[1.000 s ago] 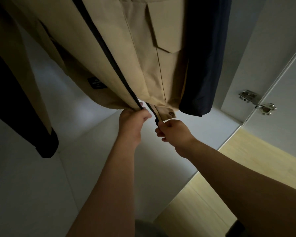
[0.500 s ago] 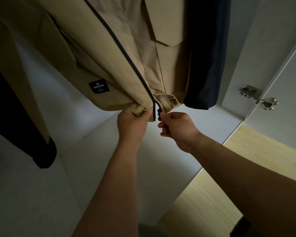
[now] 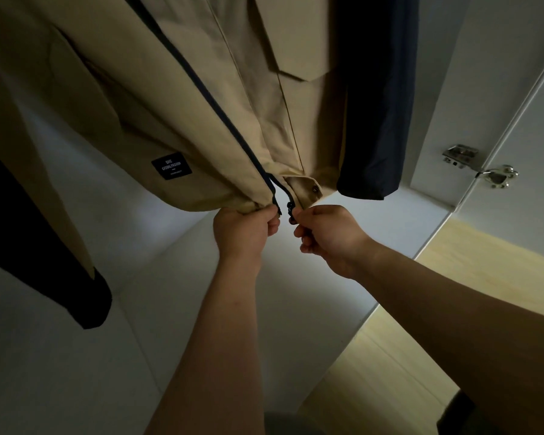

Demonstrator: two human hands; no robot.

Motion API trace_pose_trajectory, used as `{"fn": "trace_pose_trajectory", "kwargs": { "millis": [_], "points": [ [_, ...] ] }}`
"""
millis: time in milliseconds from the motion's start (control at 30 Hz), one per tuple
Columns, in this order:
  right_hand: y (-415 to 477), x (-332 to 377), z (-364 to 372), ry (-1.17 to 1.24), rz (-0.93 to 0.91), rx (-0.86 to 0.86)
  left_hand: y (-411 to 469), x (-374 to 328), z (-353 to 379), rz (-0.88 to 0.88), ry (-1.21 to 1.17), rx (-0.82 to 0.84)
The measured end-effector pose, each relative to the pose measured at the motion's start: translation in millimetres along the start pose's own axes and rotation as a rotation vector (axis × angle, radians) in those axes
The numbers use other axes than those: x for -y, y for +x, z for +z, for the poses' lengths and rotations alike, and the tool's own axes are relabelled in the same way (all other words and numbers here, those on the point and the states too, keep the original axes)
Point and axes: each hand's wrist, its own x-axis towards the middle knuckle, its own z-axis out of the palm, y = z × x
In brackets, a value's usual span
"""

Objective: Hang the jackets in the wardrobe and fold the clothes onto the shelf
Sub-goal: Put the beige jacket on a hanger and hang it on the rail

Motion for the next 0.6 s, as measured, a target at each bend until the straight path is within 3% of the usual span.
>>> {"fn": "trace_pose_trajectory", "kwargs": {
  "millis": [133, 367, 600],
  "points": [
    [0.0, -1.1, 1.4, 0.004, -0.002, 0.022, 0.6, 0.5, -1.3, 0.012, -0.025, -0.020],
    [-0.4, -1.2, 5.9, -0.025, 0.001, 0.024, -0.6, -0.3, -1.2, -0.004, -0.294, 0.024],
    [-2.3, 1.1, 4.7, 0.004, -0.020, 0.015, -1.6, -0.5, 2.0, 0.042, -0.271, 0.062]
  ]
}}
